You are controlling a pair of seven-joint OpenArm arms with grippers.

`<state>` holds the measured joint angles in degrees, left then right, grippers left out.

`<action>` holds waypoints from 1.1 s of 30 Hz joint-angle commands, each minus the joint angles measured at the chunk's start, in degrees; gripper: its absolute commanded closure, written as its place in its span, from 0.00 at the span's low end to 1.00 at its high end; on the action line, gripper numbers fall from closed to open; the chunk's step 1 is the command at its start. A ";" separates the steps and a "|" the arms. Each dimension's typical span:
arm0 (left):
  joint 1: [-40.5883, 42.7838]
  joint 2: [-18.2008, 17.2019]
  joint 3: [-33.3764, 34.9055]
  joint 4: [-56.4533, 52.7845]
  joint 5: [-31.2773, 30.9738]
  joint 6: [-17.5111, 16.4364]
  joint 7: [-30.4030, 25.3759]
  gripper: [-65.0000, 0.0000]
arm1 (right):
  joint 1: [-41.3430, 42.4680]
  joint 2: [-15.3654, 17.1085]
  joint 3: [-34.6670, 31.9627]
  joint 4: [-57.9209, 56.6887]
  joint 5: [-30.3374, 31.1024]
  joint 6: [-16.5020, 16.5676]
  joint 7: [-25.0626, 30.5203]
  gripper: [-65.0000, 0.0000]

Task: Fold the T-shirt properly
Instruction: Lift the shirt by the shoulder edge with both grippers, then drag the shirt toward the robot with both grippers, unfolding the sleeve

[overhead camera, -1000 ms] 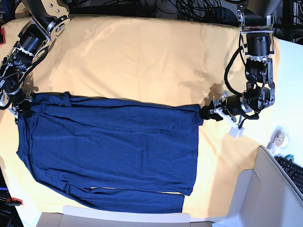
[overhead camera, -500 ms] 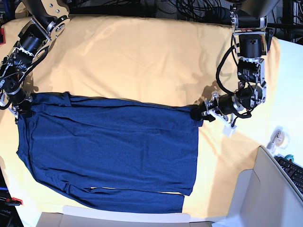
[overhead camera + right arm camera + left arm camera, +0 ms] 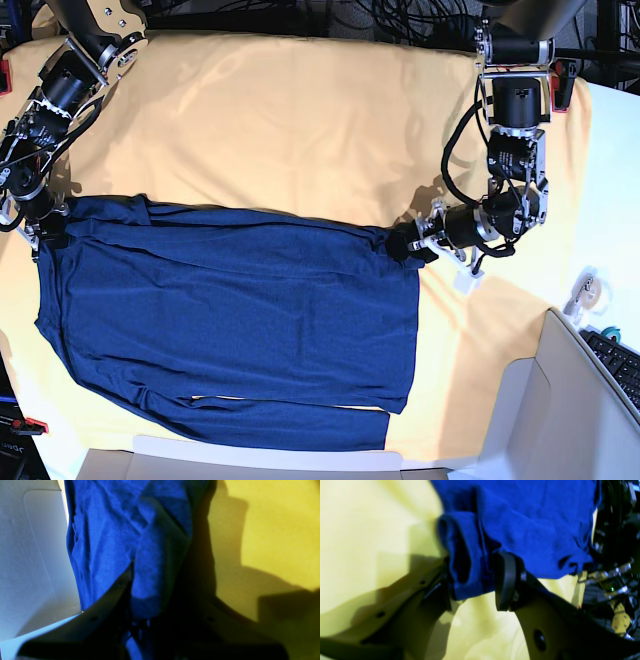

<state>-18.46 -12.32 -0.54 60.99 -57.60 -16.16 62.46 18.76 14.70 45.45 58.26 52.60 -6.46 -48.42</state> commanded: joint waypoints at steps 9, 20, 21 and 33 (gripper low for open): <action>-1.89 -0.56 -0.39 0.59 -0.37 -4.36 0.01 0.58 | -0.17 0.20 0.04 0.25 0.81 -0.18 -0.76 0.98; -5.50 -0.74 -0.39 -5.83 -0.37 -6.65 -2.10 0.57 | -0.26 0.20 0.31 0.25 0.81 -0.18 -0.76 0.98; -5.50 -0.74 -0.12 -6.53 -0.29 -6.65 -2.54 0.57 | -0.26 0.20 0.31 0.25 0.81 -0.18 -0.76 0.98; -3.56 -0.83 0.05 -7.23 -0.20 -6.65 -3.95 0.99 | -2.02 0.38 0.04 2.36 0.81 -0.18 -0.85 1.00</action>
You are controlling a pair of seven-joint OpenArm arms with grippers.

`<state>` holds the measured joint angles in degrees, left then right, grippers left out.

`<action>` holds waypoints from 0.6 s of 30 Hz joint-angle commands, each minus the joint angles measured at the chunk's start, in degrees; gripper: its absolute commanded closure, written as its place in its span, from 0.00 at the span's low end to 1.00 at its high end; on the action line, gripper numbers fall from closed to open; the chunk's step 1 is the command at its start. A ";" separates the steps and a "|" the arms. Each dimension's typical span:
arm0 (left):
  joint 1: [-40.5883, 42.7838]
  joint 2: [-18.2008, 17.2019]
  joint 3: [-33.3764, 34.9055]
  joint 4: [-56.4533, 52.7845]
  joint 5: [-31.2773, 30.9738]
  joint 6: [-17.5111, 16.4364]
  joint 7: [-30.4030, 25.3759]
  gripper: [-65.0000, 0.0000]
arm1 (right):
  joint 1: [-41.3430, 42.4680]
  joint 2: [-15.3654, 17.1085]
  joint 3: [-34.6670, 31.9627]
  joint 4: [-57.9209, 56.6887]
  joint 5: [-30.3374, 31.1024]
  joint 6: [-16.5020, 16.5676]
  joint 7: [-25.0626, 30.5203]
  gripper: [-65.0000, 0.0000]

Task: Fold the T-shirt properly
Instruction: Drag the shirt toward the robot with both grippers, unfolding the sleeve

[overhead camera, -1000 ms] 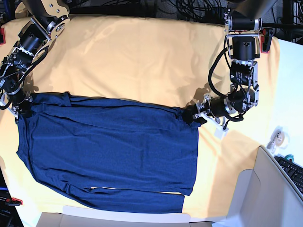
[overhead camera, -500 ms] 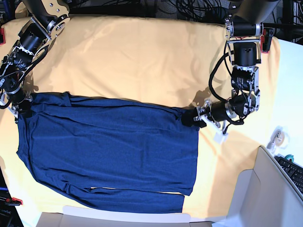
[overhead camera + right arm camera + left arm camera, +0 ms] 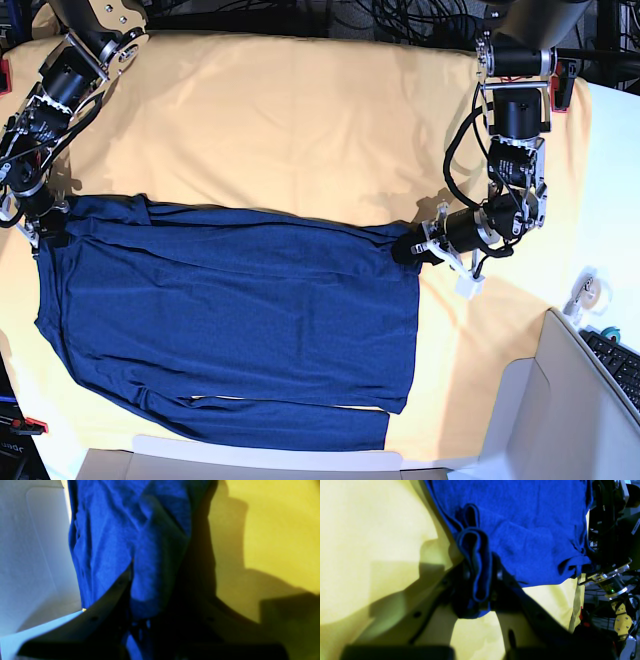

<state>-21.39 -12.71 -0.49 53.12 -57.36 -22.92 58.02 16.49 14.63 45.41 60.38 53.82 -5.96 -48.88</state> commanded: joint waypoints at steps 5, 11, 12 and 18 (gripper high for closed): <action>3.94 -2.28 0.01 9.95 -0.53 0.10 0.93 1.00 | -3.44 0.53 0.09 6.21 -0.42 -0.68 -0.39 1.00; 9.47 -4.39 -0.52 20.42 -0.53 0.28 5.15 1.00 | -8.36 0.71 0.35 13.86 -0.33 -0.68 -0.48 1.00; 10.53 -4.74 -0.52 21.82 -0.53 0.28 5.23 1.00 | -8.97 0.71 0.44 15.18 -0.33 -0.68 -0.74 1.00; 18.09 -6.50 -4.21 29.56 -0.53 0.46 6.73 1.00 | -12.40 0.71 3.95 21.86 -0.33 -0.68 -7.42 1.00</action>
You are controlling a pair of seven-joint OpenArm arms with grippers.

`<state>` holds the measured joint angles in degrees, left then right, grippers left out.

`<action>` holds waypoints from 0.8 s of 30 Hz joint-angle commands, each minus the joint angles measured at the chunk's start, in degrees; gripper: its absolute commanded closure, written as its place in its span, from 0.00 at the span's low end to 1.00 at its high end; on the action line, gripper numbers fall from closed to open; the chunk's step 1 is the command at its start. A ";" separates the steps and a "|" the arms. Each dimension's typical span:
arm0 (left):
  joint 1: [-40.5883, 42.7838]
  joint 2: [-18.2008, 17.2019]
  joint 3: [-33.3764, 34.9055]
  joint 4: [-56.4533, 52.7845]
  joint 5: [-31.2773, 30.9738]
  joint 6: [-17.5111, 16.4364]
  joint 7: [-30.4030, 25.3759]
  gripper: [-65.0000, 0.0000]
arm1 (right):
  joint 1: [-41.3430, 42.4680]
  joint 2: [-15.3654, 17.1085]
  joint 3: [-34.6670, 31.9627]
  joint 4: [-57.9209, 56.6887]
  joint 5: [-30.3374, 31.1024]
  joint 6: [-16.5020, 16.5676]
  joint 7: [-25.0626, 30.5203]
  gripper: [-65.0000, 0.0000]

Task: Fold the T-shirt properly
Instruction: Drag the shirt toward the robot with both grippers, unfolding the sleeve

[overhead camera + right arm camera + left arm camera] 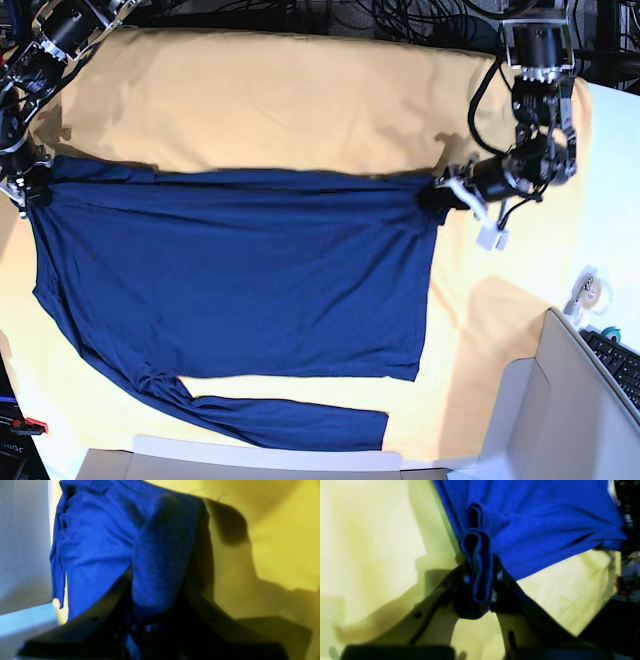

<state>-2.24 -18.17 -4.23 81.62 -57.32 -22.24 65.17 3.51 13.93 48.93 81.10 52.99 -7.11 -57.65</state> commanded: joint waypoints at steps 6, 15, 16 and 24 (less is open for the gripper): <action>6.77 -0.95 -7.59 8.70 -0.57 -0.22 2.92 1.00 | -5.13 2.29 3.34 4.39 0.50 0.48 -0.15 1.00; 15.65 -1.03 -11.73 16.70 -0.57 -0.31 2.92 1.00 | -15.07 2.55 4.74 5.27 9.29 0.48 -0.24 1.00; 16.44 -1.03 -11.81 17.41 -0.57 -0.31 2.92 1.00 | -15.86 2.55 4.74 5.27 9.82 0.48 -0.24 1.00; 22.50 -1.03 -12.78 20.75 -0.57 -0.31 2.92 1.00 | -21.93 2.73 4.74 5.27 13.86 0.48 -0.24 1.00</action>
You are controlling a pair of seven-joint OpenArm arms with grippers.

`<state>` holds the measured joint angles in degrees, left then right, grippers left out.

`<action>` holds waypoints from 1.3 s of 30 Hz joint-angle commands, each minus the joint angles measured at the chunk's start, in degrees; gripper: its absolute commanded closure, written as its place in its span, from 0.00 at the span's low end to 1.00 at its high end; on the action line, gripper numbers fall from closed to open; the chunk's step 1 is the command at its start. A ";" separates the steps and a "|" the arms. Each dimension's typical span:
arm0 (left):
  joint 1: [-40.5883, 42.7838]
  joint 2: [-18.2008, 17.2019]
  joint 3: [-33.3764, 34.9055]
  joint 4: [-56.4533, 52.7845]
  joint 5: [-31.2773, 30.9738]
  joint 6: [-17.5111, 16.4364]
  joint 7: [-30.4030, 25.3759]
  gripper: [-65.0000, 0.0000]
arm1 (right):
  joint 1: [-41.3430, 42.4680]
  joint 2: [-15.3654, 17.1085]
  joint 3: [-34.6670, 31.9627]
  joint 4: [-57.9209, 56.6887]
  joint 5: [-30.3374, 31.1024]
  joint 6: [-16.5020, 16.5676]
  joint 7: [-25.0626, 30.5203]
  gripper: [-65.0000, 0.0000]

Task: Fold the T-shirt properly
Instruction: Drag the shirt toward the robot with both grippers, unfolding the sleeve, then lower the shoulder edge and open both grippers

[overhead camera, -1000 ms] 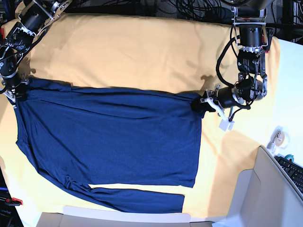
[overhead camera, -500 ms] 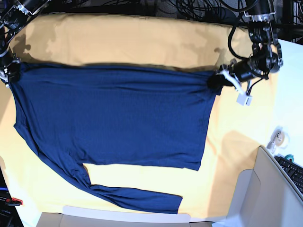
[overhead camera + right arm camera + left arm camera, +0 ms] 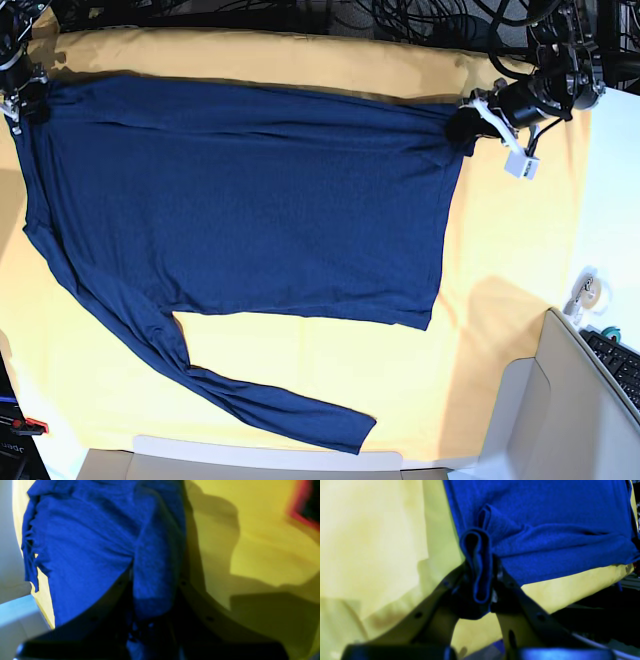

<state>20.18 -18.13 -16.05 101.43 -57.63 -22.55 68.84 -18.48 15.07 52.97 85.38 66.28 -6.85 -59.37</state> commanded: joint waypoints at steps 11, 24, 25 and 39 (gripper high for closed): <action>5.97 -0.73 -4.74 0.95 -0.35 -0.27 -1.28 1.00 | -4.68 3.52 0.61 0.99 2.60 0.21 1.48 1.00; 7.90 -0.64 -4.83 0.95 -0.35 -0.27 -1.72 1.00 | -4.42 1.50 0.17 0.73 2.16 0.21 1.48 1.00; 8.08 -0.64 -4.83 0.95 -0.35 -0.27 -2.51 1.00 | -3.81 1.50 0.08 0.73 2.16 0.21 1.48 1.00; 10.63 -0.64 -4.65 0.95 -0.18 -0.27 -6.38 1.00 | -3.63 -0.78 -2.73 0.64 2.07 0.21 1.48 1.00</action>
<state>30.70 -17.82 -19.94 101.58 -57.60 -22.96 63.18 -21.52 13.74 50.13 85.76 69.45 -5.80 -57.04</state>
